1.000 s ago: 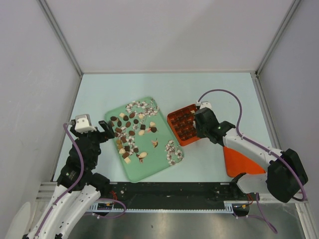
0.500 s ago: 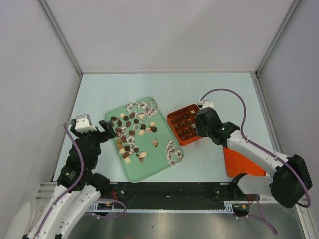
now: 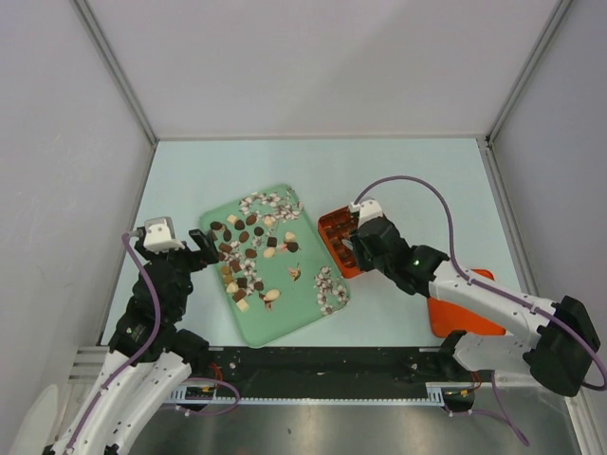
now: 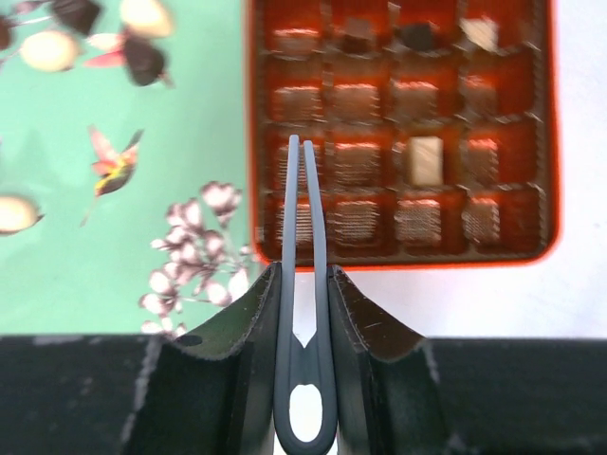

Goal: Pack the chocolate
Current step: Place the fake chocolate in the packing box.

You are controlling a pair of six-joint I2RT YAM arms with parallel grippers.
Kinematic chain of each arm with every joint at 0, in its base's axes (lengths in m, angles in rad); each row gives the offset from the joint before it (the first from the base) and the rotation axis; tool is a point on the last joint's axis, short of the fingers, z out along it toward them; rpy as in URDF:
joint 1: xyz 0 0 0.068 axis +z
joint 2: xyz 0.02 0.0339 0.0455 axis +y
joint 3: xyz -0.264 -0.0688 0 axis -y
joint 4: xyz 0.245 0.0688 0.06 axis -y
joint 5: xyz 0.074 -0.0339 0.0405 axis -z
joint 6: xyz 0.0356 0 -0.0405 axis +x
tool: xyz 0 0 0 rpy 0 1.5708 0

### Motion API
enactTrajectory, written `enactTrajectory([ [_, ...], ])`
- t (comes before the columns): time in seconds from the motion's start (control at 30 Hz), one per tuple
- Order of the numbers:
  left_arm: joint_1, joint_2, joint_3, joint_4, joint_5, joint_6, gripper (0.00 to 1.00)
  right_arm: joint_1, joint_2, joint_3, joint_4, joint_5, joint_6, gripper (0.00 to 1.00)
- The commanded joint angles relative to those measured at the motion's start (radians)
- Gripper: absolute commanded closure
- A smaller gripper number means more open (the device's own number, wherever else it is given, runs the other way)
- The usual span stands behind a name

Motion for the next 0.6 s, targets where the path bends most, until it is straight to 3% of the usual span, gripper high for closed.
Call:
enactTrajectory([
  [0.0, 0.01, 0.002, 0.0, 0.012, 0.005, 0.018, 0.08, 0.081, 0.014, 0.05, 0.111, 0.02, -0.074, 0.8],
  [0.27, 0.01, 0.002, 0.0, 0.01, 0.005, 0.02, 0.08, 0.237, 0.145, 0.082, 0.268, -0.127, -0.174, 0.8],
  [0.57, 0.01, 0.0, 0.0, 0.01, 0.008, 0.02, 0.08, 0.329, 0.345, 0.158, 0.406, -0.224, -0.223, 0.79],
])
